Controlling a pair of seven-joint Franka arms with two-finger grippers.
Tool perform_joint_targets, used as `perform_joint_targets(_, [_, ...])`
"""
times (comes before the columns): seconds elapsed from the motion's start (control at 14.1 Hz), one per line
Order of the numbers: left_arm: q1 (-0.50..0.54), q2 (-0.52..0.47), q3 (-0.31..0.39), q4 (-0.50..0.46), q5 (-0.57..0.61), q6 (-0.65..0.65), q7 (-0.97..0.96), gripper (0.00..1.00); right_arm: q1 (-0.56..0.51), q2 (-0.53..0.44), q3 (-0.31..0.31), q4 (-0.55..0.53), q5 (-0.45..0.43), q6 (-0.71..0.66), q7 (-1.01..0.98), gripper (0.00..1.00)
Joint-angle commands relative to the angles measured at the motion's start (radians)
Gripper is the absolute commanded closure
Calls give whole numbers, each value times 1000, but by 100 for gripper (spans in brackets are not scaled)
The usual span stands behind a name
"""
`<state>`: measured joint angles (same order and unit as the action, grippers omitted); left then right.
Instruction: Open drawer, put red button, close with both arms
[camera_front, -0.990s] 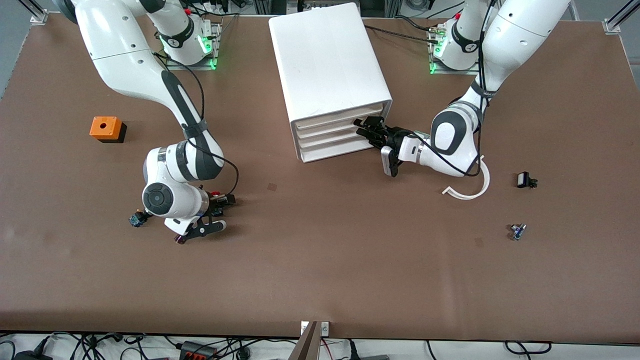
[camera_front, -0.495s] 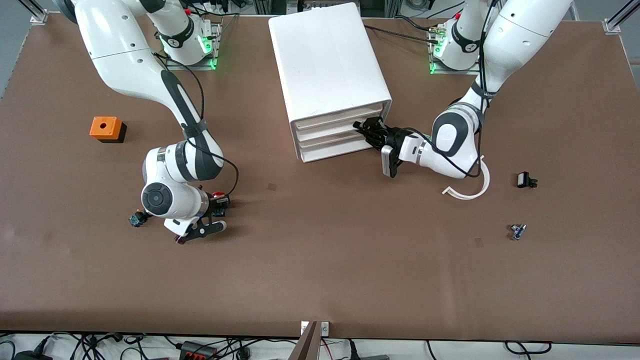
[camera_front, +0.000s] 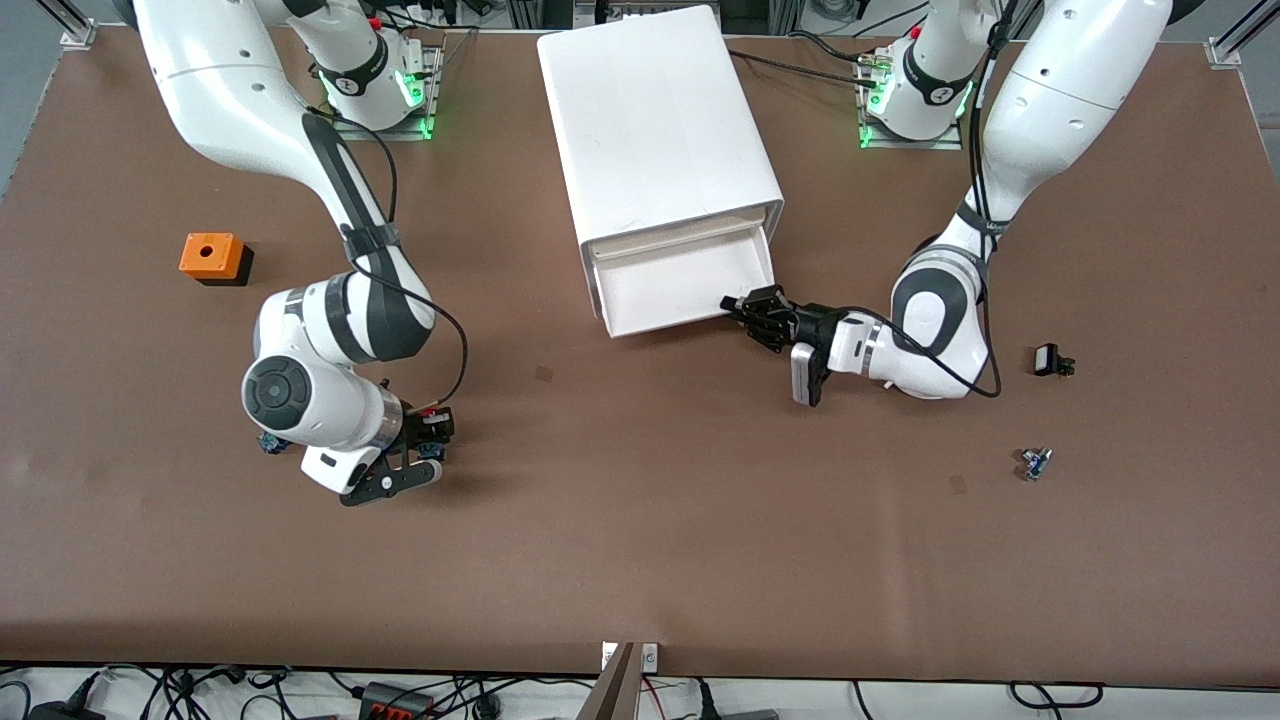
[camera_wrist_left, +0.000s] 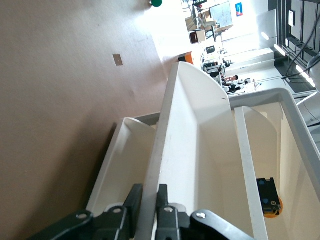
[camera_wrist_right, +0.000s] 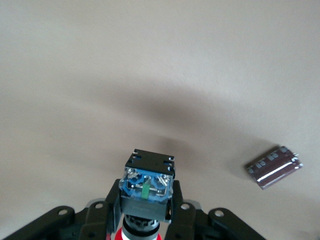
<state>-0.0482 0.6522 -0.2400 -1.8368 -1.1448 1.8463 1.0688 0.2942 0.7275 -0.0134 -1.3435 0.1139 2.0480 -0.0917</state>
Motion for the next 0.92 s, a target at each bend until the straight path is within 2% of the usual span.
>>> perform_joint_targets(0.0, [-7, 26, 16, 51, 48, 42, 11, 0, 32, -8, 3, 119, 15, -127, -11, 100])
perform_joint_targets(0.21, [7, -8, 34, 149, 213, 18, -44, 0, 104, -8, 1, 205, 15, -186, -5, 100])
perform_joint_targets(0.42, [30, -16, 34, 278, 373, -129, -292, 0, 177, -10, 0, 225, 16, -189, 16, 100])
perform_joint_targets(0.64, [34, -31, 33, 413, 647, -300, -602, 0, 264, -28, -2, 227, 15, -180, 66, 100])
perform_joint_targets(0.85, [37, -64, 33, 439, 912, -360, -732, 0, 338, -25, -2, 280, 13, -172, 162, 100])
